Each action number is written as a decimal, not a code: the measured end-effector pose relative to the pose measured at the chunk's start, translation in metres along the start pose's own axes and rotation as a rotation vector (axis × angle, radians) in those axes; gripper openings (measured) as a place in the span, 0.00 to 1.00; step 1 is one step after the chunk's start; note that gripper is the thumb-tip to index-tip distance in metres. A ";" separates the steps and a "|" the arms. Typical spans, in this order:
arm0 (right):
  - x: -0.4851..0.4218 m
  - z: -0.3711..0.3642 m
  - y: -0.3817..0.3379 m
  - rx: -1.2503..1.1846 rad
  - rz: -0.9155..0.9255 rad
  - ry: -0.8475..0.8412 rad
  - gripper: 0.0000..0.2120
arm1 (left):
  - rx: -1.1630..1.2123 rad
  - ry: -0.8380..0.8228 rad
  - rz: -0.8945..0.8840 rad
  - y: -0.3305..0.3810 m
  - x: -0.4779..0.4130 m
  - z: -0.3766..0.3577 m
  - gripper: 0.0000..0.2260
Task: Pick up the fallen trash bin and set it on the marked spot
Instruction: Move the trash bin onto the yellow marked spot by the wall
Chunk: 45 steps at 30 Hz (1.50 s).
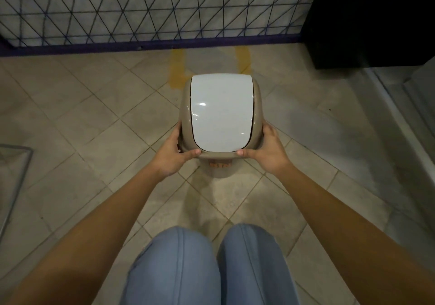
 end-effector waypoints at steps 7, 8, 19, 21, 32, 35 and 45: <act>-0.025 -0.012 -0.009 -0.006 0.005 0.008 0.53 | -0.009 0.010 -0.002 -0.004 -0.023 0.020 0.40; -0.028 -0.015 -0.011 -0.010 0.003 0.013 0.53 | -0.008 0.013 -0.004 -0.004 -0.026 0.022 0.40; -0.080 -0.035 -0.036 -0.043 0.011 0.043 0.46 | 0.021 -0.035 -0.033 -0.001 -0.076 0.054 0.41; -0.088 -0.036 -0.039 -0.043 -0.006 0.042 0.45 | 0.027 -0.036 -0.036 0.001 -0.082 0.057 0.41; -0.133 -0.040 -0.051 -0.031 -0.010 -0.005 0.47 | 0.095 0.017 -0.038 -0.002 -0.124 0.076 0.41; -0.148 -0.037 -0.049 -0.063 0.013 -0.008 0.45 | 0.094 0.039 -0.038 0.001 -0.138 0.076 0.41; -0.177 -0.031 -0.049 -0.030 0.030 0.007 0.47 | 0.079 0.050 -0.022 0.006 -0.163 0.078 0.39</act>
Point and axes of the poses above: each hand's wrist, its own x-axis away from the middle knuckle, its own z-axis out of the back of the hand, y = z × x, the point moved 3 cm from there along -x, towards the middle knuckle, and after that the axes turned 7 degrees about -x, right-handed, at the moved point
